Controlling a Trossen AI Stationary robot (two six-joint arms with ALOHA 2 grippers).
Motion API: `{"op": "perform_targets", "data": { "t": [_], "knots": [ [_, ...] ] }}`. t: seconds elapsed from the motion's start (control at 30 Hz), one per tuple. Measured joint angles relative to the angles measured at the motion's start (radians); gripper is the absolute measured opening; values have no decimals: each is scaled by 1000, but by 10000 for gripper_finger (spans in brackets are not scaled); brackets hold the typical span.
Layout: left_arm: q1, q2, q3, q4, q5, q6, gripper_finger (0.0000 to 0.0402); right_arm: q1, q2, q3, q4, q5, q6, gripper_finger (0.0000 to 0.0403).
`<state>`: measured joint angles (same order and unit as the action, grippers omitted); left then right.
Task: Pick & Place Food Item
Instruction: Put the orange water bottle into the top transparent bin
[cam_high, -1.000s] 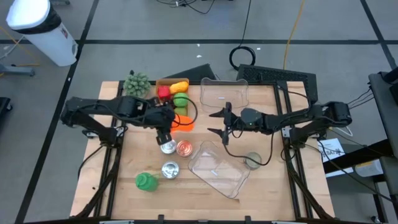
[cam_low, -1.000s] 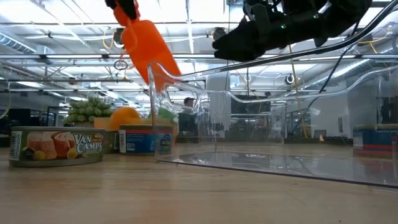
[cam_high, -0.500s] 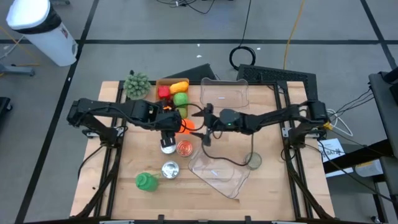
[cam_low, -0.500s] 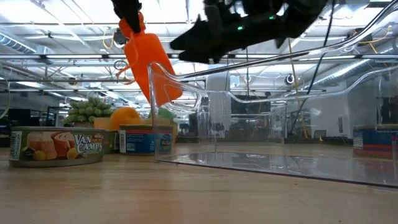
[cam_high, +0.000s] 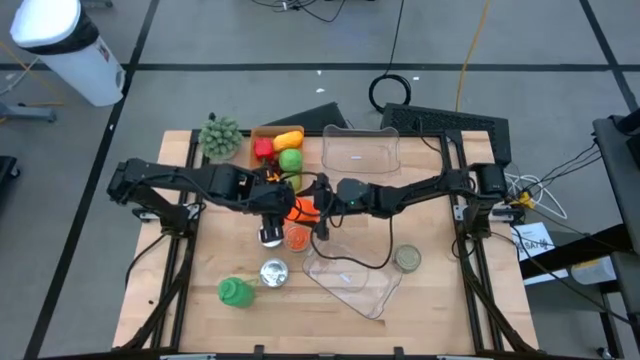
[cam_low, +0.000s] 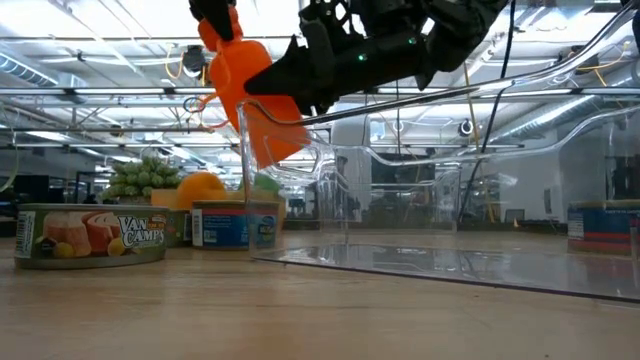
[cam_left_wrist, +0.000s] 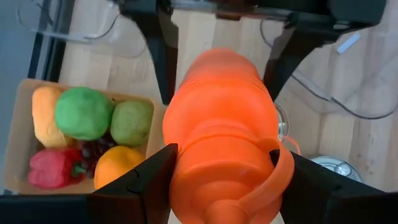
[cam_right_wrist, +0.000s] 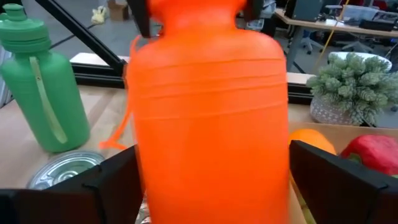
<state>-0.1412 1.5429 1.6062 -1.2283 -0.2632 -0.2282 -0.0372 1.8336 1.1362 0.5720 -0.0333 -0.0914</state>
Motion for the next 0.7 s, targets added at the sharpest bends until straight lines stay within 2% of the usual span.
{"op": "perform_targets", "data": {
  "t": [0.23,0.4,0.6,0.7],
  "knots": [
    [-6,0,20,15,8,57,234,1,-2,1,-22,1,-5,268],
    [-6,-51,47,37,12,79,255,0,-42,2,-54,3,-3,220],
    [-17,-188,35,107,-55,101,283,-27,-127,-36,-143,26,-10,204],
    [-31,-266,-9,189,-89,127,292,-56,-194,-102,-144,106,-8,204]
  ]
}}
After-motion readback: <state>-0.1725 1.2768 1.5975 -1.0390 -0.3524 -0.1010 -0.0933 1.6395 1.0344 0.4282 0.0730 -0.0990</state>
